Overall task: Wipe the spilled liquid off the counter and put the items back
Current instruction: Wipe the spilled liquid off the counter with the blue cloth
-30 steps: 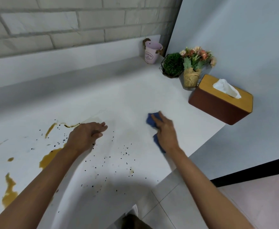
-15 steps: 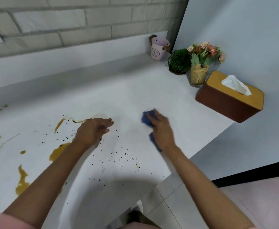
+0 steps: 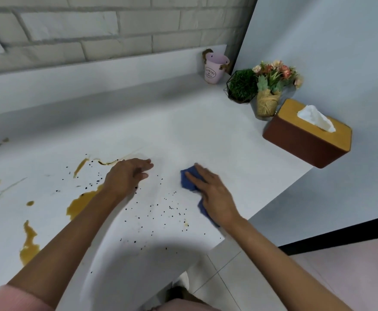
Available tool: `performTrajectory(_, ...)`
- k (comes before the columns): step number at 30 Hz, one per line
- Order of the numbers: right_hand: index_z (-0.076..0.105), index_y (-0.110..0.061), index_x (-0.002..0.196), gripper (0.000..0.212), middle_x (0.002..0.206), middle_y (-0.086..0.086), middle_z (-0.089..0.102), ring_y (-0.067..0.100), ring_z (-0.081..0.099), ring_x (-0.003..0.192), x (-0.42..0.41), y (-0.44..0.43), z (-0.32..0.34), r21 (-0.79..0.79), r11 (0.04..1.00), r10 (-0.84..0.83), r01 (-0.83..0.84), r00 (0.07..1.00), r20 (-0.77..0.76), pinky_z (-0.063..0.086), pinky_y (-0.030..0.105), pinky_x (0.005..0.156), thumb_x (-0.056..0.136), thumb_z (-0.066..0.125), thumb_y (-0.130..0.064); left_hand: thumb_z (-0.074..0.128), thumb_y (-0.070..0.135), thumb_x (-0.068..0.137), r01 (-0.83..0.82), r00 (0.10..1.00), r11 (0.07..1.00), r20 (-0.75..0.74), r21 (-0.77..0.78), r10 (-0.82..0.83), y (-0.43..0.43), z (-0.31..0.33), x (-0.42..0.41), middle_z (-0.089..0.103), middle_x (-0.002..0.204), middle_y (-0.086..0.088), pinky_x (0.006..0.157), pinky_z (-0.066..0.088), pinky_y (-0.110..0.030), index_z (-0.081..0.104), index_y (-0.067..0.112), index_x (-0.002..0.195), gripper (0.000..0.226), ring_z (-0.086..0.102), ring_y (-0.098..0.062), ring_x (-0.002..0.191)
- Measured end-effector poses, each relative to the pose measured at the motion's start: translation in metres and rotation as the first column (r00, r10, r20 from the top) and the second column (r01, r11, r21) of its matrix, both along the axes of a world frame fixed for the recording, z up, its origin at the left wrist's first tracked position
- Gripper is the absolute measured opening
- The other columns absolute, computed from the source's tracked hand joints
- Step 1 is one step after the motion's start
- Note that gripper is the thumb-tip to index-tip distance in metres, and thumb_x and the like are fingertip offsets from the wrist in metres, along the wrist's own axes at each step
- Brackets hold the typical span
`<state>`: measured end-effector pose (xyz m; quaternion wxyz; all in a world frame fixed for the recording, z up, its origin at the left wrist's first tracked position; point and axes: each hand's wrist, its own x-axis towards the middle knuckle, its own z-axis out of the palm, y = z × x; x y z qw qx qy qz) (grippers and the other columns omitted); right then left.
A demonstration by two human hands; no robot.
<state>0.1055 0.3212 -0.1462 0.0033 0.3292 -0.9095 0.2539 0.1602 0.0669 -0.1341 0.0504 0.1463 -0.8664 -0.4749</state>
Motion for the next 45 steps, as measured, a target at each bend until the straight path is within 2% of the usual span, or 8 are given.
performTrajectory(5, 0.043, -0.007, 0.138, 0.067, 0.153, 0.013, 0.029, 0.032, 0.032, 0.138, -0.058, 0.027, 0.013, 0.022, 0.965, -0.26, 0.26, 0.965, 0.013, 0.033, 0.036, 0.111, 0.077, 0.051, 0.018, 0.062, -0.002, 0.084, 0.008, 1.0, 1.0, -0.007, -0.018, -0.008, 0.002, 0.002, 0.0, 0.062, 0.128, 0.0, 0.108, 0.038, -0.044, 0.068, 0.011, 0.112, 0.031, 0.056, -0.016, 0.121)
performTrajectory(13, 0.048, -0.03, 0.136, 0.078, 0.153, -0.002, 0.032, 0.024, 0.034, 0.137, 0.011, -0.022, 0.003, 0.014, 0.995, 0.099, -0.099, 0.995, -0.028, 0.042, 0.03, 0.097, 0.069, 0.061, 0.008, 0.063, -0.006, 0.082, -0.018, 1.0, 0.999, -0.01, 0.046, 0.018, 0.002, 0.004, -0.001, 0.063, 0.126, -0.006, 0.113, 0.032, -0.044, 0.069, 0.007, 0.11, 0.031, 0.057, -0.017, 0.121)
performTrajectory(21, 0.047, -0.014, 0.137, 0.07, 0.153, 0.009, 0.032, 0.031, 0.032, 0.137, -0.064, -0.02, 0.014, 0.005, 0.982, -0.19, 0.19, 0.981, 0.023, 0.042, 0.039, 0.101, 0.075, 0.052, 0.016, 0.051, -0.002, 0.091, 0.0, 1.0, 0.999, 0.009, -0.044, 0.0, 0.014, 0.011, 0.005, 0.057, 0.133, -0.007, 0.095, 0.045, -0.039, 0.064, 0.007, 0.117, 0.03, 0.061, -0.024, 0.11)
performTrajectory(25, 0.045, -0.03, 0.138, 0.077, 0.154, -0.003, 0.029, 0.023, 0.03, 0.137, -0.02, -0.075, 0.001, -0.002, 0.999, 0.038, -0.038, 0.999, -0.021, 0.049, 0.034, 0.09, 0.074, 0.059, 0.01, 0.05, -0.003, 0.092, -0.101, 0.991, 0.99, -0.076, 0.1, 0.109, 0.011, 0.019, 0.02, 0.062, 0.123, -0.012, 0.098, 0.046, -0.027, 0.061, 0.001, 0.117, 0.028, 0.06, -0.024, 0.112)
performTrajectory(29, 0.05, -0.029, 0.134, 0.067, 0.15, -0.01, 0.033, 0.02, 0.036, 0.135, -0.013, -0.047, -0.003, -0.03, 0.967, 0.251, -0.253, 0.967, -0.04, 0.038, 0.025, 0.098, 0.08, 0.053, 0.011, 0.057, 0.008, 0.091, -0.301, 0.948, 0.939, -0.16, -0.167, 0.275, -0.038, 0.027, 0.057, 0.067, 0.115, -0.003, 0.086, 0.047, -0.024, 0.066, 0.011, 0.112, 0.024, 0.065, -0.021, 0.095)
performTrajectory(34, 0.046, -0.01, 0.136, 0.055, 0.152, 0.012, 0.031, 0.032, 0.033, 0.137, -0.082, -0.063, 0.012, 0.036, 0.998, 0.046, -0.046, 0.999, -0.016, 0.033, 0.034, 0.111, 0.086, 0.043, 0.014, 0.059, 0.009, 0.089, -0.429, 0.894, 0.764, -0.103, -0.481, 0.437, -0.101, 0.025, 0.102, 0.064, 0.121, -0.015, 0.088, 0.047, -0.04, 0.063, 0.007, 0.119, 0.03, 0.063, -0.035, 0.105)
performTrajectory(37, 0.04, -0.015, 0.141, 0.063, 0.156, 0.008, 0.023, 0.028, 0.026, 0.139, -0.082, -0.122, 0.015, 0.055, 0.998, 0.026, -0.026, 1.0, 0.0, 0.036, 0.034, 0.107, 0.084, 0.047, 0.011, 0.056, 0.015, 0.092, -0.361, 0.904, 0.753, -0.009, -0.55, 0.427, -0.114, 0.015, 0.107, 0.058, 0.131, -0.013, 0.098, 0.043, -0.05, 0.055, 0.012, 0.131, 0.039, 0.056, -0.033, 0.118)
performTrajectory(45, 0.051, -0.018, 0.135, 0.069, 0.151, 0.004, 0.034, 0.027, 0.032, 0.135, -0.011, -0.148, -0.001, 0.026, 0.893, 0.449, -0.449, 0.893, 0.03, 0.019, 0.015, 0.107, 0.073, 0.05, 0.013, 0.033, 0.036, 0.099, -0.254, 0.879, 0.76, 0.184, -0.599, 0.44, -0.122, 0.006, 0.1, 0.039, 0.148, 0.005, 0.112, 0.014, -0.047, 0.045, 0.028, 0.137, 0.041, 0.041, -0.02, 0.133)
